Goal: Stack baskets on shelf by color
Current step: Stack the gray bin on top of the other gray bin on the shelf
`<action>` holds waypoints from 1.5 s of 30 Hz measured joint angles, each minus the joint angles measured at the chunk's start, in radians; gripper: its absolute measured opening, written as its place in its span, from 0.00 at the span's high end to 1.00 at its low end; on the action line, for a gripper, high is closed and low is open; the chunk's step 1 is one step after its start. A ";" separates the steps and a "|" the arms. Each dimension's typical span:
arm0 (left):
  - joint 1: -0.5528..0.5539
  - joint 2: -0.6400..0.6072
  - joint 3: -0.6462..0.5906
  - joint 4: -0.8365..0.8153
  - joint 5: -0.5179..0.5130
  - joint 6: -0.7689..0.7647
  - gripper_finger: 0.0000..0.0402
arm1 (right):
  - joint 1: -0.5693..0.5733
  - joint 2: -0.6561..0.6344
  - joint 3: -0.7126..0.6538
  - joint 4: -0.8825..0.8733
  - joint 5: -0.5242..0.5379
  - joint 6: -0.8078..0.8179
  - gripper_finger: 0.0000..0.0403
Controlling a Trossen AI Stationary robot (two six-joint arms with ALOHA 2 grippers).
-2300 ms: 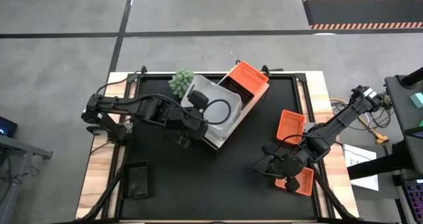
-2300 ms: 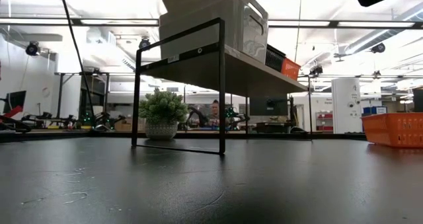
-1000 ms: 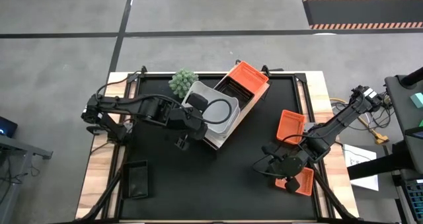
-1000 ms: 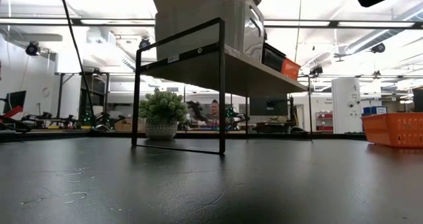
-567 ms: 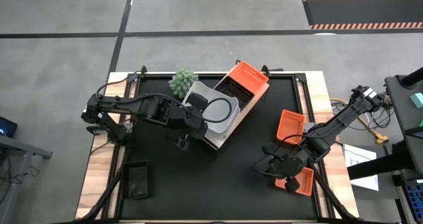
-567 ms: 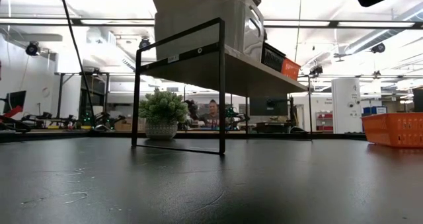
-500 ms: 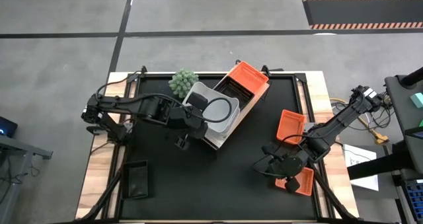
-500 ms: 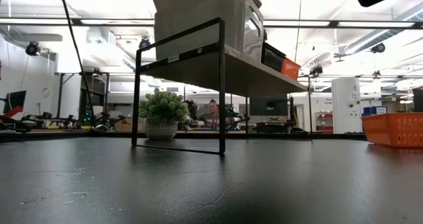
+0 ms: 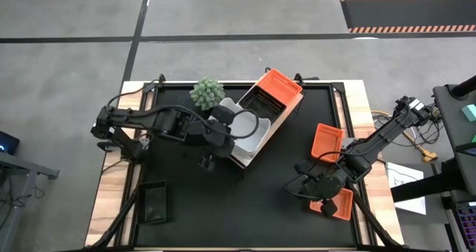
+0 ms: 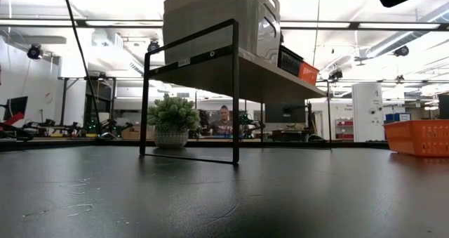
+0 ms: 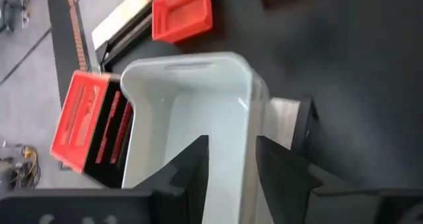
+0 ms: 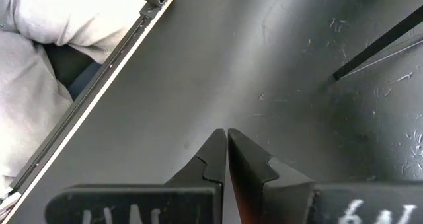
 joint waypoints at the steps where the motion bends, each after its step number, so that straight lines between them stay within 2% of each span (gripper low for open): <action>1: -0.010 0.000 0.000 0.010 0.001 -0.010 0.73 | 0.000 0.000 -0.001 0.005 0.000 -0.002 0.98; 6: -0.082 -0.002 -0.018 0.058 0.017 -0.068 0.76 | 0.000 0.000 -0.027 0.102 0.001 -0.056 0.98; 10: -0.167 -0.003 -0.076 0.145 0.024 -0.065 0.81 | 0.000 0.000 -0.089 0.248 0.001 -0.156 0.98; 15: -0.252 -0.003 -0.212 0.351 0.025 -0.001 0.89 | -0.018 0.000 -0.181 0.460 0.006 -0.261 0.98; 19: -0.285 -0.010 -0.339 0.546 0.025 0.108 0.93 | -0.052 0.000 -0.226 0.590 0.035 -0.296 0.98; 24: -0.275 -0.074 -0.507 0.769 0.042 0.187 0.96 | -0.098 0.000 -0.248 0.623 0.026 -0.309 0.98; 37: -0.218 -0.348 -0.940 1.292 0.043 0.216 0.96 | -0.214 -0.015 -0.292 0.695 0.019 -0.417 0.98; 45: -0.184 -0.462 -1.186 1.611 0.041 0.247 0.96 | -0.284 -0.054 -0.305 0.693 -0.063 -0.395 0.98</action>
